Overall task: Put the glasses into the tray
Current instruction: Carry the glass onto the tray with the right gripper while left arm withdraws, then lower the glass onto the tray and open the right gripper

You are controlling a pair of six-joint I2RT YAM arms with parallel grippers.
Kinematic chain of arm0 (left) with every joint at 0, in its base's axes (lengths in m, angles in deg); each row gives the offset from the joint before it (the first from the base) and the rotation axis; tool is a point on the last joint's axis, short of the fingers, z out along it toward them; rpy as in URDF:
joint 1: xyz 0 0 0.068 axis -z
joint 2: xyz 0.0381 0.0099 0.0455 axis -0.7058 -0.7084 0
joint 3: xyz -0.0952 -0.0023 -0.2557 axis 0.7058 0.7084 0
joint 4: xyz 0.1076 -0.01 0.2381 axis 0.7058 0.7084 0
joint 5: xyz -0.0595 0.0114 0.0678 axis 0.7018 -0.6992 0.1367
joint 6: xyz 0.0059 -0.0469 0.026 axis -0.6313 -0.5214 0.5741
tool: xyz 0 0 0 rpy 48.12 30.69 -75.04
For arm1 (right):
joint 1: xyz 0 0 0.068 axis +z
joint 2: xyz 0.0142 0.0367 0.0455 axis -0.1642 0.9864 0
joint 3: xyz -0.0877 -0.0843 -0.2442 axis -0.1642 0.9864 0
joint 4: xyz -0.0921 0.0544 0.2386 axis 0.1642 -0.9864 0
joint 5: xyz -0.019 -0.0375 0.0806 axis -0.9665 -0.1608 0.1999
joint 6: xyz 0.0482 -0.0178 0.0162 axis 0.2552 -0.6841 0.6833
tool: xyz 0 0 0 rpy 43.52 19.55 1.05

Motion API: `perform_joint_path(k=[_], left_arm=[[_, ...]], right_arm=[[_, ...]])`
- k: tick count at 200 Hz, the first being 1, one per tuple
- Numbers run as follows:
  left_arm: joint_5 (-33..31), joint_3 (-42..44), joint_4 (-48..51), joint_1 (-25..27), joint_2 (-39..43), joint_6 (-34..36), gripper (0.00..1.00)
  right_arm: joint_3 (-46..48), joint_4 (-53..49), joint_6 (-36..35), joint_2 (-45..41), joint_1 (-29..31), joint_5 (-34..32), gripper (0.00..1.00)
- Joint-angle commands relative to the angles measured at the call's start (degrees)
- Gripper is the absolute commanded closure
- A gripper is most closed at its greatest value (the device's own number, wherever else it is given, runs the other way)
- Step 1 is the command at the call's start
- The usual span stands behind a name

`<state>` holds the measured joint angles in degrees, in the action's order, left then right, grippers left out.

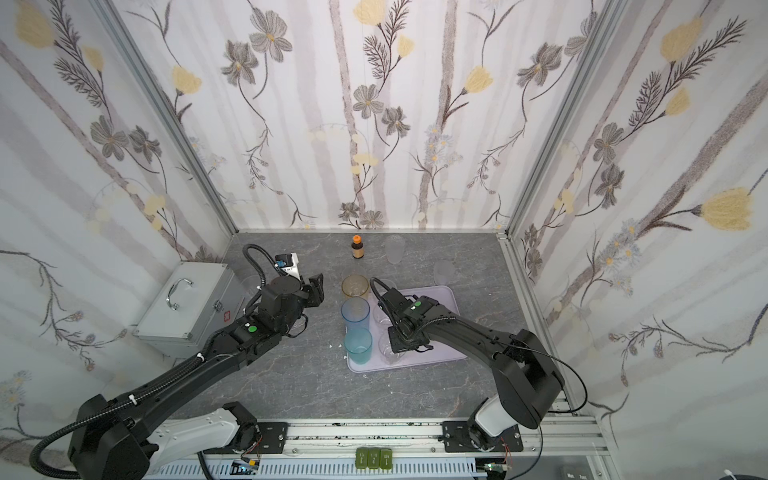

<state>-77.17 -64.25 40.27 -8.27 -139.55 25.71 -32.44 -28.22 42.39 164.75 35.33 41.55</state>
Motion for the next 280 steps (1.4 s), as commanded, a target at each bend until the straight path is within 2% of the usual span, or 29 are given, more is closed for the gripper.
perform_joint_path(k=[1, 47, 94, 111, 141, 162, 187, 218, 239, 280], left_arm=[[-0.06, 0.44, -2.00, -0.39, 0.14, -1.04, 0.37], [1.43, -1.02, -2.28, -0.82, -1.75, -2.27, 0.37], [4.51, -0.67, -2.13, -3.11, -1.67, -7.73, 0.35], [5.53, -0.42, -1.87, -3.61, -1.76, -7.19, 0.35], [7.16, -1.80, 2.32, -6.98, -0.83, -4.98, 0.35], [9.03, -3.88, 7.88, -11.90, -1.17, -2.24, 0.36], [13.40, -5.67, 13.02, -18.17, -2.23, -0.35, 0.37], [16.34, -3.91, 15.56, -23.75, -1.95, -2.71, 0.39], [17.91, -2.15, 15.56, -24.67, -2.92, -4.06, 0.41], [17.14, -0.17, 15.48, -25.15, -5.82, -5.22, 0.41]], right_arm=[[-0.25, 1.65, -0.69, 0.89, 0.14, 0.01, 1.00], [-1.55, 2.24, -0.43, 2.03, 0.14, -1.26, 1.00], [-3.73, 2.05, -1.48, 3.98, 0.22, -3.03, 1.00], [-3.94, 1.31, -1.90, 3.53, 0.23, -2.69, 0.90], [-6.82, -1.10, -2.28, -0.68, -0.11, -2.33, 0.63], [-8.51, -0.44, -1.86, -4.29, -1.49, -2.13, 0.56], [-7.85, 3.91, -0.16, -7.99, -4.97, -3.91, 0.54], [-4.37, 12.70, 3.66, -10.89, -6.89, -2.62, 0.54], [-2.39, 15.14, 4.44, -11.10, -7.06, -2.58, 0.54], [-0.48, 17.35, 5.47, -11.55, -7.42, -2.67, 0.54]])
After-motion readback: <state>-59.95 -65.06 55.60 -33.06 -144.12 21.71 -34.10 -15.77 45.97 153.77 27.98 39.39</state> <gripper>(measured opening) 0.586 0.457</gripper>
